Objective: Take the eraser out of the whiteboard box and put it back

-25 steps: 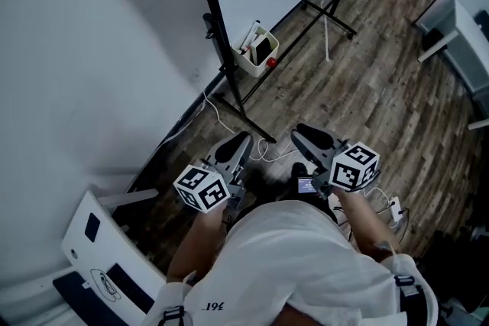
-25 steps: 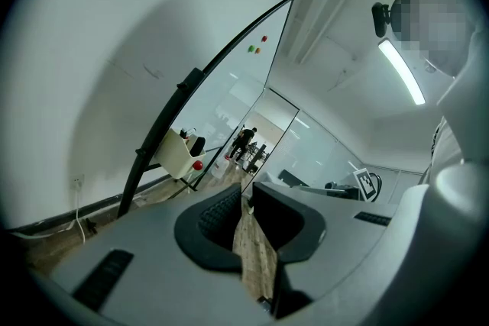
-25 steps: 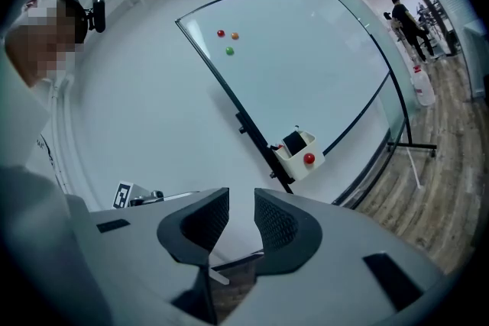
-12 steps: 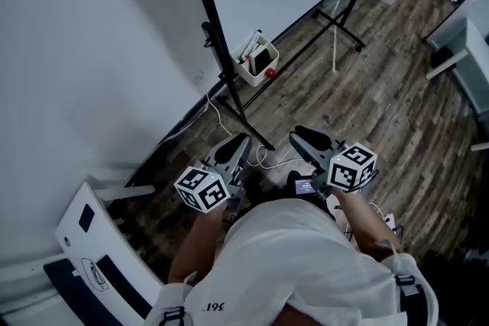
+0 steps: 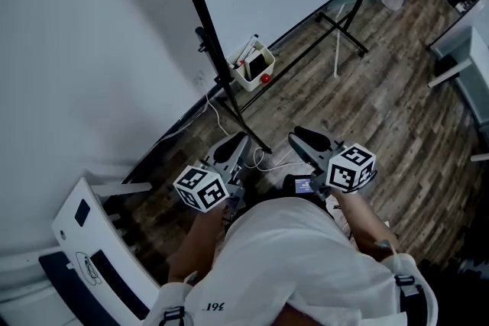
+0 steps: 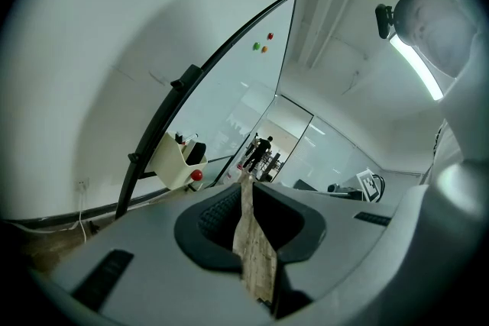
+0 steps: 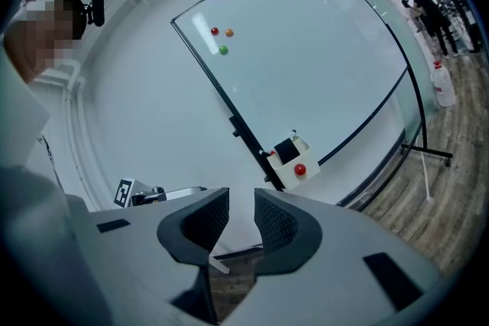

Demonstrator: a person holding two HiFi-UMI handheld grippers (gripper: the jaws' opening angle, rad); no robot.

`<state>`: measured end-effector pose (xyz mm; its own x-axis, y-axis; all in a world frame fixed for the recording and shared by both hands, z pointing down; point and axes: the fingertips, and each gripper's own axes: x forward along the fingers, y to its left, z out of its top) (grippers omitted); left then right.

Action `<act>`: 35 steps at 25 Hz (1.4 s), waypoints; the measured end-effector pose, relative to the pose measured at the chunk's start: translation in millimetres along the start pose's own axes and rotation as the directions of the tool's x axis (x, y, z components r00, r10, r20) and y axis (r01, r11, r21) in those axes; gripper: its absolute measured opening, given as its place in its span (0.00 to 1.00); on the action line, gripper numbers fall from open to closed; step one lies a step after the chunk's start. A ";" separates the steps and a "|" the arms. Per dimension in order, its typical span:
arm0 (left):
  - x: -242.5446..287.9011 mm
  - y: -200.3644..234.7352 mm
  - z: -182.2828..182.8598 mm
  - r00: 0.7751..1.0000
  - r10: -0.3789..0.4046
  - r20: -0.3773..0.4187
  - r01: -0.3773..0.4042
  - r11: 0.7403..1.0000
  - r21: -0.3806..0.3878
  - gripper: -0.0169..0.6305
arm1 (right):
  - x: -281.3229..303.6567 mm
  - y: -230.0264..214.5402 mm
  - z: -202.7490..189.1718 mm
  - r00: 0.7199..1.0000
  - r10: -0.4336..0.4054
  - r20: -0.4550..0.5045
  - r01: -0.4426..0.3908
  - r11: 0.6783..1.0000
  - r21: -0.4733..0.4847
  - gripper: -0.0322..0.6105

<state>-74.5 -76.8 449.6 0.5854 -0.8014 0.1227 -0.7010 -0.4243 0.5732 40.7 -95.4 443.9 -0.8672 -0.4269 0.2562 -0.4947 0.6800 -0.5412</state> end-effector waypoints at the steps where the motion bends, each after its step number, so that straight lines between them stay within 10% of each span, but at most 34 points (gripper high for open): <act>1: 2.4 -0.4 0.3 1.000 0.002 0.002 -0.002 1.000 0.000 0.08 | -0.5 -2.1 1.6 1.000 0.001 -0.002 -0.001 1.000 -0.002 0.21; 35: 34.8 28.7 44.3 0.999 0.039 0.021 -0.042 0.993 0.113 0.14 | 41.7 -27.5 65.8 0.999 -0.043 0.001 0.042 0.968 -0.249 0.23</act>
<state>-92.3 -135.5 434.4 0.5486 -0.8262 0.1281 -0.7662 -0.4355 0.4724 21.9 -171.1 416.8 -0.8453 -0.4563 0.2778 -0.5288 0.7887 -0.3135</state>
